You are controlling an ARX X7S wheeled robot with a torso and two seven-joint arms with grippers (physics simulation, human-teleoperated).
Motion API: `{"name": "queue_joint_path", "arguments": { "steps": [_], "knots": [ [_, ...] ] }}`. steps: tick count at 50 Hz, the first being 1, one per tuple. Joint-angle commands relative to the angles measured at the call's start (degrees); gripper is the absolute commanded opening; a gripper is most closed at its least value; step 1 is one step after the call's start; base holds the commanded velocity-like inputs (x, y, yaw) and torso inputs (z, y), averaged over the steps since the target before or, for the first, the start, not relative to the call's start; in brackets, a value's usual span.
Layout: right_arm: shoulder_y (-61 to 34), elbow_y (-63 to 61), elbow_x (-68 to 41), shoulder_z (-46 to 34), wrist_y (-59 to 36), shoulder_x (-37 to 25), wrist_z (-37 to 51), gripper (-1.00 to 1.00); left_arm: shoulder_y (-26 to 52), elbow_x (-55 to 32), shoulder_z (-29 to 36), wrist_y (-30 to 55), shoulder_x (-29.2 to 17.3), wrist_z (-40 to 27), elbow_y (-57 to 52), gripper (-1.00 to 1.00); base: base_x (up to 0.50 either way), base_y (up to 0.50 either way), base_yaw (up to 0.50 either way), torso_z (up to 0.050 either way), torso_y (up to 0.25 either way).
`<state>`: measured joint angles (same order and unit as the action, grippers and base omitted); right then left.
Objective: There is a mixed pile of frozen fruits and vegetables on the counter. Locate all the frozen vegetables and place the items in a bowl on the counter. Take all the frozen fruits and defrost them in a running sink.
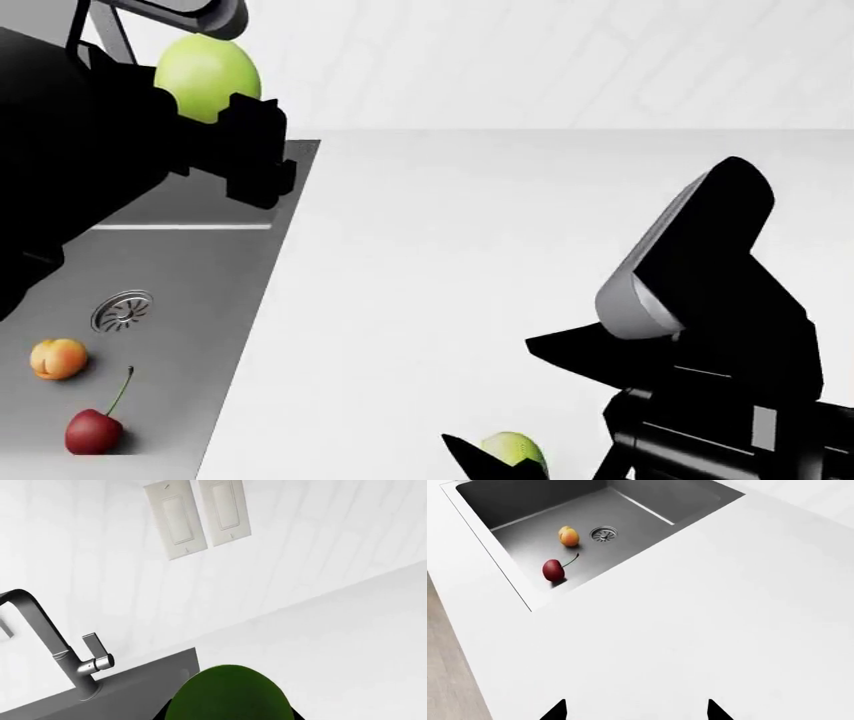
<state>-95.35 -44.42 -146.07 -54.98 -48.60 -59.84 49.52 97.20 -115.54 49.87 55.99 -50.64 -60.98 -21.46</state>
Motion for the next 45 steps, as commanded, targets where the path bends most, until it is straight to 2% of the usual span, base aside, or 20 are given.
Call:
{"name": "queue_joint_path", "arguments": {
  "steps": [1,10,33,45],
  "knots": [
    [3.8,-0.4,2.4,0.3,1.7,-1.4,-2.0,1.00,0.3,-0.3,0.1,-0.3,0.0,-0.4,0.2,-1.00,0.00,0.00,0.00,0.000,0.000],
    [8.4,-0.1,6.7,-0.1,4.0,-1.7,-3.6,1.00,0.2,-0.2,0.2,-0.4,0.0,-0.4,0.2,-1.00,0.00,0.00,0.00,0.002,0.000],
    [7.8,-0.5,4.4,-2.7,1.5,0.0,-1.2,1.00,0.1,0.0,0.2,-0.4,-0.4,0.0,0.1,-1.00,0.00,0.00,0.00,0.000,0.000],
    [10.1,-0.9,6.7,-2.1,1.3,-1.5,-3.6,1.00,0.4,-0.4,0.4,-0.5,-0.2,-0.5,0.1,-1.00,0.00,0.00,0.00,0.000,0.000]
  ]
}}
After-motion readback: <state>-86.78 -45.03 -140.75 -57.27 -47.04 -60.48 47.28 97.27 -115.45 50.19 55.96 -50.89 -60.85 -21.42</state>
